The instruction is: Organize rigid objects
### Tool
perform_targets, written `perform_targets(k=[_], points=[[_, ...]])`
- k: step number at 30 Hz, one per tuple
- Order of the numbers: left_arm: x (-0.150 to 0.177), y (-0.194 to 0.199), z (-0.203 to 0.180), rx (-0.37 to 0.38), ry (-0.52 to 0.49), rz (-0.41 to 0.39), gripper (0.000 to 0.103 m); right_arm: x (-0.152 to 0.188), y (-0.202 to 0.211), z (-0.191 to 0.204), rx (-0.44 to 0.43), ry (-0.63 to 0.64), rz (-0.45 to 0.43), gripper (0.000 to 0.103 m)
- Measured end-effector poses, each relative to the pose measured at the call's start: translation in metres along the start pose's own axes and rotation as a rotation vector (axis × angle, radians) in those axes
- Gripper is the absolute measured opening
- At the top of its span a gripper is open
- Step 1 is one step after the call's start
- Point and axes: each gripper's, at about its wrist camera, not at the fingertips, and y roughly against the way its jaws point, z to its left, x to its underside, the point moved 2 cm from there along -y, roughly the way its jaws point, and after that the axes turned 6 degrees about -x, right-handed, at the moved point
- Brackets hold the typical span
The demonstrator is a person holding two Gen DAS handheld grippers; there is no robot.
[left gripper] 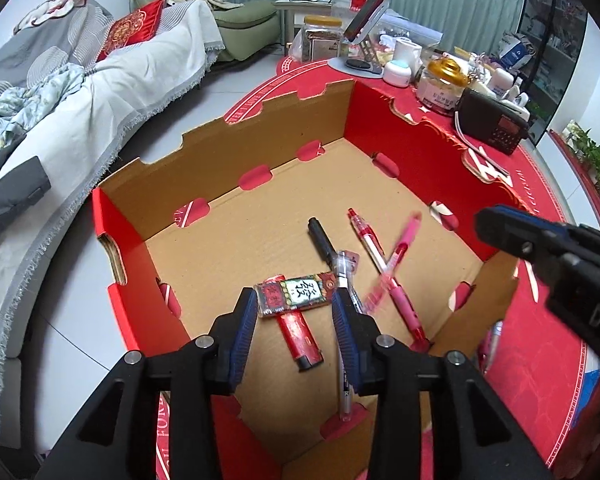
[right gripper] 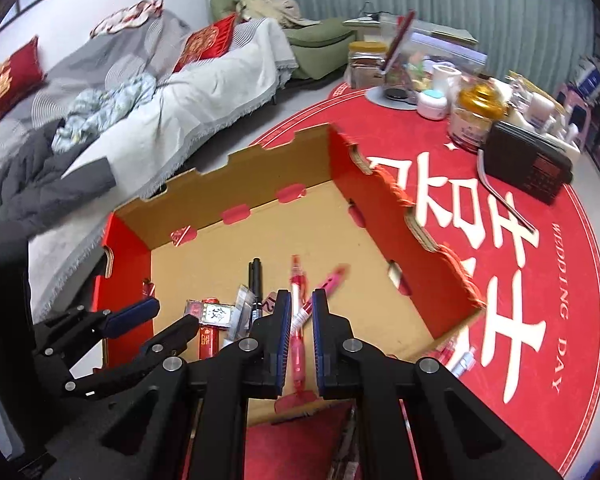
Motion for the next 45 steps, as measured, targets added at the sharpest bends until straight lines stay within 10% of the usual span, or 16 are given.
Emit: perform_targets(k=[9, 21, 45], points=[[0.03, 0.047, -0.009, 0.068, -0.018, -0.049, 0.042, 0.051, 0.058, -0.026, 0.044, -0.06, -0.064, 0.011], [0.114, 0.056, -0.081, 0.166, -0.135, 0.044, 0.042, 0.151, 0.048, -0.073, 0.042, -0.238, 0.089, 0.011], [0.097, -0.003, -0.122, 0.136, -0.09, 0.121, 0.04, 0.096, -0.001, -0.119, -0.013, -0.312, 0.071, 0.011]])
